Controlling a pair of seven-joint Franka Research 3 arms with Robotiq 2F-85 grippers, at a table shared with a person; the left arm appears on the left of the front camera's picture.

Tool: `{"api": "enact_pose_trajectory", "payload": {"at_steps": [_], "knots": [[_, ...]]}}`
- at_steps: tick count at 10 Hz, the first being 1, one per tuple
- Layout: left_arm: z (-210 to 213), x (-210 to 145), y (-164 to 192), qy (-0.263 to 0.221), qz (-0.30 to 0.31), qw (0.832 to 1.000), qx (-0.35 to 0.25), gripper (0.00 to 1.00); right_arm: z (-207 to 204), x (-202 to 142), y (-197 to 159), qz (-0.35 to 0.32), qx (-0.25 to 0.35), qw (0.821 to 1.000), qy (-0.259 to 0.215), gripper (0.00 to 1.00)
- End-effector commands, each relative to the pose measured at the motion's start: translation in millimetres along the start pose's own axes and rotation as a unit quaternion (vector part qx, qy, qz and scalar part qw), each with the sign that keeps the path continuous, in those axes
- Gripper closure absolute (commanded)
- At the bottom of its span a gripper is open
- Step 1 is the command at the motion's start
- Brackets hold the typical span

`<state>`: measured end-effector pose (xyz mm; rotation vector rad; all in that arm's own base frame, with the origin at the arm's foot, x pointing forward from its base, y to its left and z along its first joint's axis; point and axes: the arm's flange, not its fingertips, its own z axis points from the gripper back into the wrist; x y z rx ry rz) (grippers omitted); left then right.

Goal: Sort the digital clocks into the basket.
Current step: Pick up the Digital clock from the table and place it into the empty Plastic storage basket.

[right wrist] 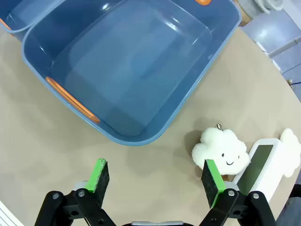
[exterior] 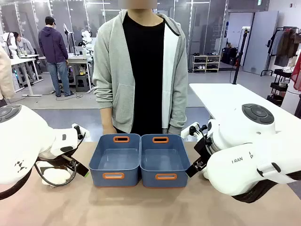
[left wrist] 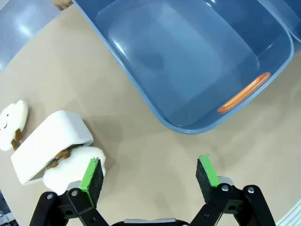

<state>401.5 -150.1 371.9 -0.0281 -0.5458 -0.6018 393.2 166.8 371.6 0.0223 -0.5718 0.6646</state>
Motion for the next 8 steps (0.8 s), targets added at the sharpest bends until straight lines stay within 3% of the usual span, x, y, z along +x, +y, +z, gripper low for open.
{"api": "enact_pose_trajectory", "payload": {"at_steps": [1, 8], "knots": [[0.0, 0.1, -0.3, 0.000, 0.000, 1.000, 0.000, 0.00, 0.0, 0.0, 0.0, 0.000, 0.000, 1.000, 0.000, 0.00], [0.0, 0.1, -0.3, 0.000, 0.000, 1.000, 0.000, 0.00, 0.0, 0.0, 0.0, 0.000, 0.000, 1.000, 0.000, 0.00]]}}
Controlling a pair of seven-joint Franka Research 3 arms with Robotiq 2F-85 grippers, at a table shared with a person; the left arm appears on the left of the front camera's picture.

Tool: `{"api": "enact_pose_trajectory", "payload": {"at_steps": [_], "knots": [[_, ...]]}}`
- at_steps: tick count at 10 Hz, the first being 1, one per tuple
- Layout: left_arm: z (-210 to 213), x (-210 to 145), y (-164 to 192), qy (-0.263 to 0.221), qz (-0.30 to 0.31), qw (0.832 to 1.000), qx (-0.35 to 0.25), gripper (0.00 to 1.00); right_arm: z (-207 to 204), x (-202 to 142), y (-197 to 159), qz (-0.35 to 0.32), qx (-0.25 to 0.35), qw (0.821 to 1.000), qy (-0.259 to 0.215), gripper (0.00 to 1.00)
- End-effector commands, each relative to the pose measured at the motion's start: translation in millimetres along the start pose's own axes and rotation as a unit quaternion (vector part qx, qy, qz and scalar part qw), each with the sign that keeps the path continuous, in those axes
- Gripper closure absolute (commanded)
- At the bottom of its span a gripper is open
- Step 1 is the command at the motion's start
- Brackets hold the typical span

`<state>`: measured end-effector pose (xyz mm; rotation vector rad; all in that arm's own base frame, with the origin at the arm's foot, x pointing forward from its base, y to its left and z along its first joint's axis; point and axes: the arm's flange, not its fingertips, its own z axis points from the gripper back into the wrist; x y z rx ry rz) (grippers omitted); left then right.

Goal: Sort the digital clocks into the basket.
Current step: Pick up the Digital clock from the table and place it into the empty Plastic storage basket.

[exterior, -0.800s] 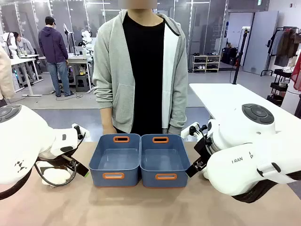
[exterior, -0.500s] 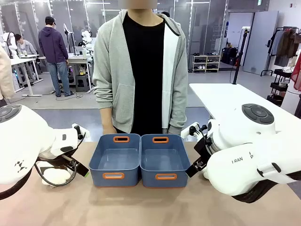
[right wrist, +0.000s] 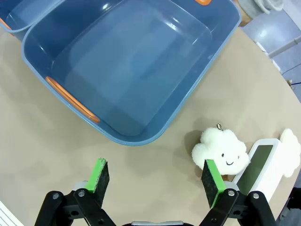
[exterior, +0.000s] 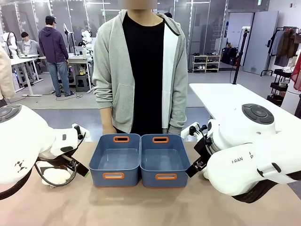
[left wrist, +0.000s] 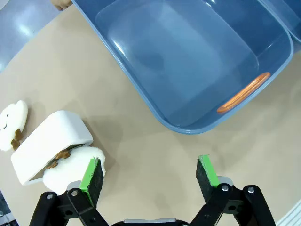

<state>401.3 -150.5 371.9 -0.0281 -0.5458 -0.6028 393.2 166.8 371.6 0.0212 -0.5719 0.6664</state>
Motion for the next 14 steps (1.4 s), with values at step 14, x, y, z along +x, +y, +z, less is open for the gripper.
{"api": "enact_pose_trajectory", "payload": {"at_steps": [14], "knots": [[136, -34, 89, -0.076, 0.153, 0.907, -0.385, 0.00, 120, 12, -90, -0.185, 0.312, 0.932, -0.005, 0.00]]}}
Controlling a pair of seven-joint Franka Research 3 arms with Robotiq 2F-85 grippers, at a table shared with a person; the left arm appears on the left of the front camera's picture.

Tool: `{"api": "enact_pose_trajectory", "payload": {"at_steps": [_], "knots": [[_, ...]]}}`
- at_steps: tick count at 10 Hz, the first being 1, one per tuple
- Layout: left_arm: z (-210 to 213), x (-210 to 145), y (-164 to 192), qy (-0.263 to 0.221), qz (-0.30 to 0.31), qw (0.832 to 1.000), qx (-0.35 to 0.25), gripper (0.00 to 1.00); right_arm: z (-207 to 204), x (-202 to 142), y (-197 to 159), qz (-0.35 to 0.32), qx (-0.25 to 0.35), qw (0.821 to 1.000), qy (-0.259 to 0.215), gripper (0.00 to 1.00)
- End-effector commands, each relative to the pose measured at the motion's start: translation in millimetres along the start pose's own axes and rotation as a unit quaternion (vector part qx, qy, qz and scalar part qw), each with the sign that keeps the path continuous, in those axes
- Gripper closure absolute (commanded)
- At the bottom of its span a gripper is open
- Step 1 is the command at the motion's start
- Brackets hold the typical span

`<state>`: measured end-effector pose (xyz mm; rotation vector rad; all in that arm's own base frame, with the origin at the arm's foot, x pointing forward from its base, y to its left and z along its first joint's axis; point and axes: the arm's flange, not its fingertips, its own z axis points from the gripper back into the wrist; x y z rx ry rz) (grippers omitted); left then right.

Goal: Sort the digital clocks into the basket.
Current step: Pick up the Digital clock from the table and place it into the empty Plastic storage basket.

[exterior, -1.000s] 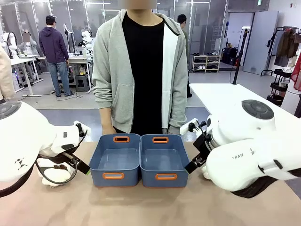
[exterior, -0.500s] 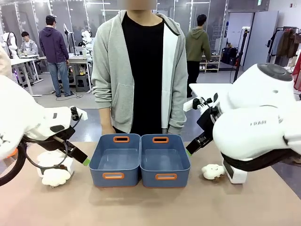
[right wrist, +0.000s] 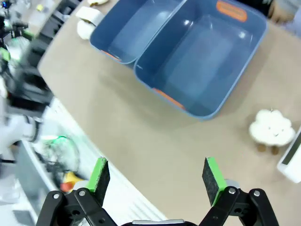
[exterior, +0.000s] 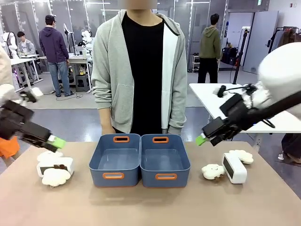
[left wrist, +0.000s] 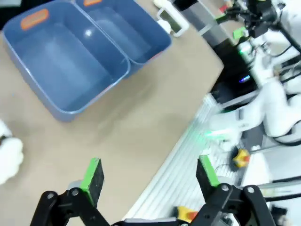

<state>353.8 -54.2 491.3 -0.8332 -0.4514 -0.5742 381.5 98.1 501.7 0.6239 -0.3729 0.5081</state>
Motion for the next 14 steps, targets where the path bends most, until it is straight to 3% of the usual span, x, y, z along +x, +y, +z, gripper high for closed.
{"api": "enact_pose_trajectory", "payload": {"at_steps": [1, 2, 3, 5, 6, 8, 10, 12, 13, 14], "knots": [[17, -12, 29, -0.034, 0.066, 0.996, -0.045, 0.00, 15, -5, -38, -0.052, 0.076, 0.996, -0.016, 0.00], [44, -34, 37, -0.078, 0.097, 0.989, -0.077, 0.00, 40, -25, -59, -0.095, 0.138, 0.984, -0.051, 0.00], [68, -58, 46, -0.106, 0.105, 0.983, -0.109, 0.00, 68, -48, -86, -0.146, 0.164, 0.972, -0.090, 0.00], [115, -116, 67, -0.154, 0.163, 0.968, -0.116, 0.00, 124, -105, -141, -0.196, 0.215, 0.941, -0.171, 0.00], [139, -150, 73, -0.185, 0.198, 0.956, -0.108, 0.00, 148, -139, -158, -0.224, 0.224, 0.925, -0.212, 0.00], [163, -191, 79, -0.230, 0.239, 0.940, -0.082, 0.00, 181, -180, -176, -0.267, 0.178, 0.912, -0.254, 0.00], [177, -216, 78, -0.271, 0.244, 0.928, -0.070, 0.00, 197, -203, -183, -0.274, 0.171, 0.903, -0.283, 0.00], [172, -211, 80, -0.284, 0.228, 0.928, -0.077, 0.00, 192, -199, -186, -0.269, 0.174, 0.903, -0.286, 0.00], [214, -213, 99, -0.272, 0.259, 0.924, -0.066, 0.00, 206, -214, -188, -0.290, 0.167, 0.900, -0.280, 0.00], [214, -213, 99, -0.272, 0.259, 0.924, -0.066, 0.00, 206, -214, -188, -0.290, 0.167, 0.900, -0.280, 0.00]]}}
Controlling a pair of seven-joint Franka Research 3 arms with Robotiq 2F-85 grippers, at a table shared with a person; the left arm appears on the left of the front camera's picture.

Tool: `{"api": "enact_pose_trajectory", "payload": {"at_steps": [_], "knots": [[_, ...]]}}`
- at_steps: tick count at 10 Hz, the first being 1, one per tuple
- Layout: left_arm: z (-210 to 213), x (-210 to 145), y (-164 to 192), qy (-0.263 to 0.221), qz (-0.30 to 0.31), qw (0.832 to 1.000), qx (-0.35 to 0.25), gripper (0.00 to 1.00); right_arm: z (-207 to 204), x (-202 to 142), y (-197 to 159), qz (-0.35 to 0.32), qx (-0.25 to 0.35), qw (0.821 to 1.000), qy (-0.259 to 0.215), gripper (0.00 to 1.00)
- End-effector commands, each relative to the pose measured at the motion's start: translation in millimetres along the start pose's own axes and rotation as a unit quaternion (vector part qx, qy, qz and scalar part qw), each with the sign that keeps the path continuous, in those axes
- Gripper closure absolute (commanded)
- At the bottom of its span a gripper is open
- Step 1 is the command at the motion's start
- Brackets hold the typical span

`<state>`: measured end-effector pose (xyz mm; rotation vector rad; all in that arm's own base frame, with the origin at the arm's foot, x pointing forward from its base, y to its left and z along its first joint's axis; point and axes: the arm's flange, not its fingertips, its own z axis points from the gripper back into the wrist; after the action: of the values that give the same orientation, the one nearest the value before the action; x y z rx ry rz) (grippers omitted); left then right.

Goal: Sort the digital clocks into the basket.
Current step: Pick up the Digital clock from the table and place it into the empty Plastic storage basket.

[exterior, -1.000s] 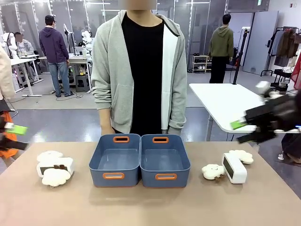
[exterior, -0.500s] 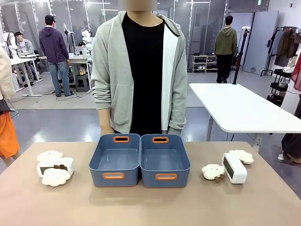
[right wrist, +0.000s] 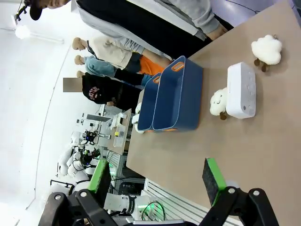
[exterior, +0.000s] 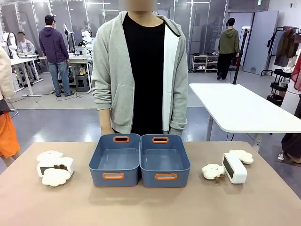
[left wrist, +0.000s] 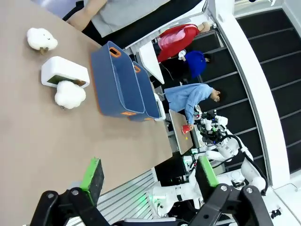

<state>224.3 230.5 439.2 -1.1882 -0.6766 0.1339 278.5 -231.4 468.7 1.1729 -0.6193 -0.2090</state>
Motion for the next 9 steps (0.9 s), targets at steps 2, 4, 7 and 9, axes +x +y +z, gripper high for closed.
{"api": "enact_pose_trajectory", "payload": {"at_steps": [2, 4, 7, 9], "knots": [[1.1, -0.5, -1.1, 0.002, 0.002, 1.000, -0.003, 0.00, 5.0, -1.4, 0.1, 0.001, 0.000, 1.000, 0.001, 0.00], [1.1, -0.5, -1.1, 0.002, 0.002, 1.000, -0.003, 0.00, 5.0, -1.4, 0.1, 0.001, 0.000, 1.000, 0.001, 0.00], [1.1, -0.5, -1.1, 0.002, 0.002, 1.000, -0.003, 0.00, 5.0, -1.4, 0.1, 0.001, 0.000, 1.000, 0.001, 0.00], [1.1, -0.5, -1.1, 0.002, 0.002, 1.000, -0.003, 0.00, 5.0, -1.4, 0.1, 0.001, 0.000, 1.000, 0.001, 0.00]]}}
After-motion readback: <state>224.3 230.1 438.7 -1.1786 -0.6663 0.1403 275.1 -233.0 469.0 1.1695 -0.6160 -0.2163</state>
